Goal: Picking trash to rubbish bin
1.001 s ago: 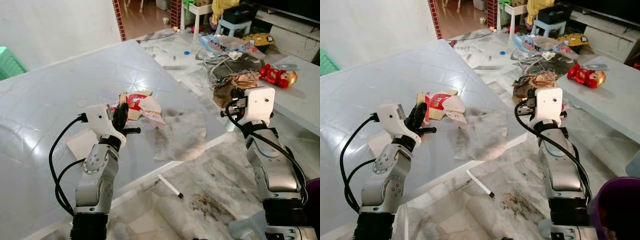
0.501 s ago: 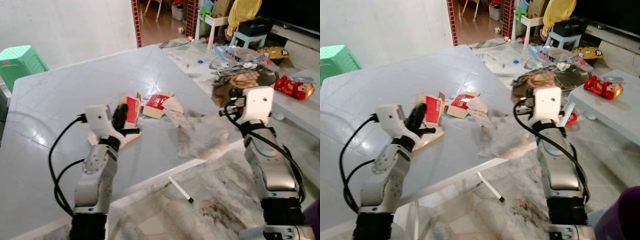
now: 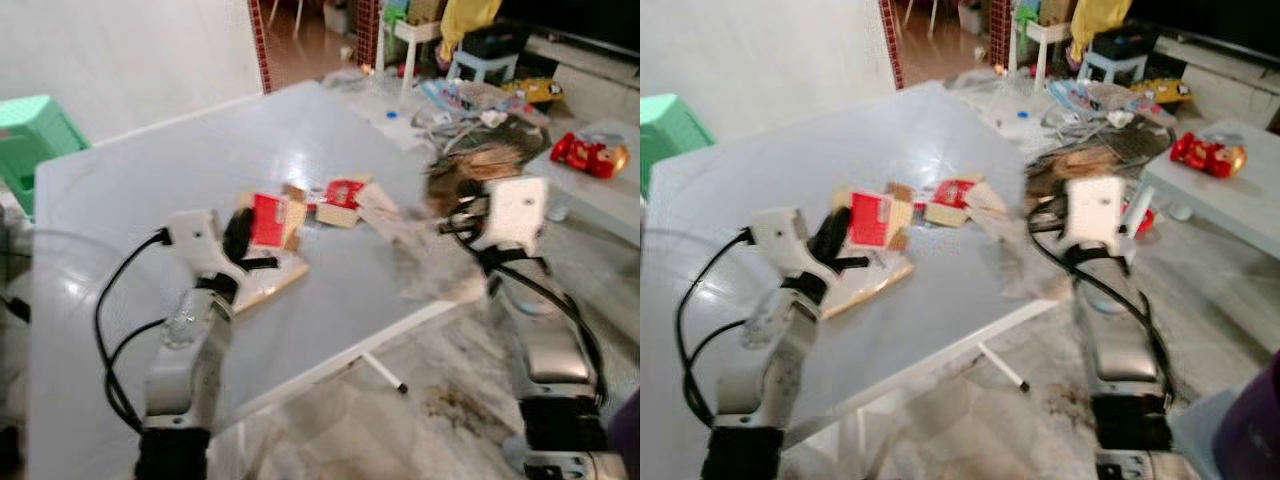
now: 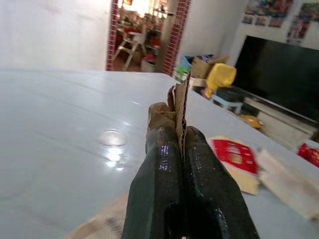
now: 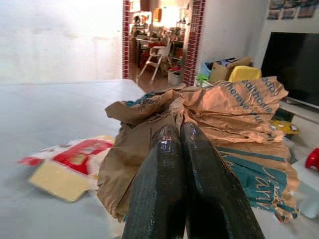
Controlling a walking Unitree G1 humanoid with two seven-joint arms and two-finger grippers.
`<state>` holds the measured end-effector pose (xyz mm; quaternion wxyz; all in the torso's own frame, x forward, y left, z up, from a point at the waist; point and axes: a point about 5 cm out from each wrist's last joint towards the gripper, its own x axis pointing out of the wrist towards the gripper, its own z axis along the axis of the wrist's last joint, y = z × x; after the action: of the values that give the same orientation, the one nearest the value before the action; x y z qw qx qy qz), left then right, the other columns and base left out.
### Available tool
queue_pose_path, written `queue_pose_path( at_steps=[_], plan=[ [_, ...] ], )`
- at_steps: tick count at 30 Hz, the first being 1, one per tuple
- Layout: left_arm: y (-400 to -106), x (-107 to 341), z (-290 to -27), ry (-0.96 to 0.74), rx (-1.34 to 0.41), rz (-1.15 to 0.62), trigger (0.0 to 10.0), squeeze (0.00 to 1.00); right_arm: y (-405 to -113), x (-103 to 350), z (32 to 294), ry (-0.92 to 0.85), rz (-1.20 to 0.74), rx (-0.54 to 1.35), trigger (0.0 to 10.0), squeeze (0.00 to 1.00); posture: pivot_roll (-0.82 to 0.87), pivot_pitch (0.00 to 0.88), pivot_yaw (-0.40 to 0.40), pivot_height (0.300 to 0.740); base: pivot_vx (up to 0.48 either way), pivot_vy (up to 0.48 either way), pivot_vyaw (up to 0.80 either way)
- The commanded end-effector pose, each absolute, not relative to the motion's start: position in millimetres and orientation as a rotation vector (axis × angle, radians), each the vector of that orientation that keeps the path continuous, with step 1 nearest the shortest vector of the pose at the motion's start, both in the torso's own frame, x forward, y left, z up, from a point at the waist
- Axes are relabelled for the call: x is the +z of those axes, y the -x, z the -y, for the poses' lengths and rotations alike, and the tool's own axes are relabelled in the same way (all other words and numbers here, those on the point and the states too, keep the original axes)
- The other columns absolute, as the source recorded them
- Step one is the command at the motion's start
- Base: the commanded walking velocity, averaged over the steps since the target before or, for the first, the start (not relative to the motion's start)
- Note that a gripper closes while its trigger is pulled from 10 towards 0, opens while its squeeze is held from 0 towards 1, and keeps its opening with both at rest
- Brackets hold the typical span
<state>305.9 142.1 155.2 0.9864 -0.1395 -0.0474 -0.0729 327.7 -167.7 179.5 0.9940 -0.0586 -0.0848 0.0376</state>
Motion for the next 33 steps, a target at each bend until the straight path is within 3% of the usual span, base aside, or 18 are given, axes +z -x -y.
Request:
queue_pose_path(
  at_steps=[1,5,14,33],
  plan=[
    [-305.7,156.7,-133.6,0.283,-0.180,0.093,0.8,0.00,-327.2,183.5,174.9,0.119,0.182,0.050,10.0,0.00,-0.04,0.056,0.074,0.740,0.000,0.000,0.00],
    [-305.7,157.2,-131.9,0.281,-0.189,0.092,1.1,0.00,-327.4,183.3,175.3,0.120,0.178,0.048,10.0,0.00,-0.04,0.055,0.074,0.740,0.000,0.000,-0.67],
    [-306.1,156.4,-132.7,0.274,-0.184,0.089,0.0,0.00,-327.7,183.0,175.5,0.120,0.177,0.046,10.0,0.00,-0.04,0.055,0.074,0.740,0.000,0.000,-0.80],
    [-306.6,155.7,-132.3,0.274,-0.188,0.083,0.0,0.00,-328.0,183.5,176.1,0.125,0.178,0.046,10.0,0.00,-0.04,0.052,0.076,0.740,0.000,0.000,-0.80]
  ],
)
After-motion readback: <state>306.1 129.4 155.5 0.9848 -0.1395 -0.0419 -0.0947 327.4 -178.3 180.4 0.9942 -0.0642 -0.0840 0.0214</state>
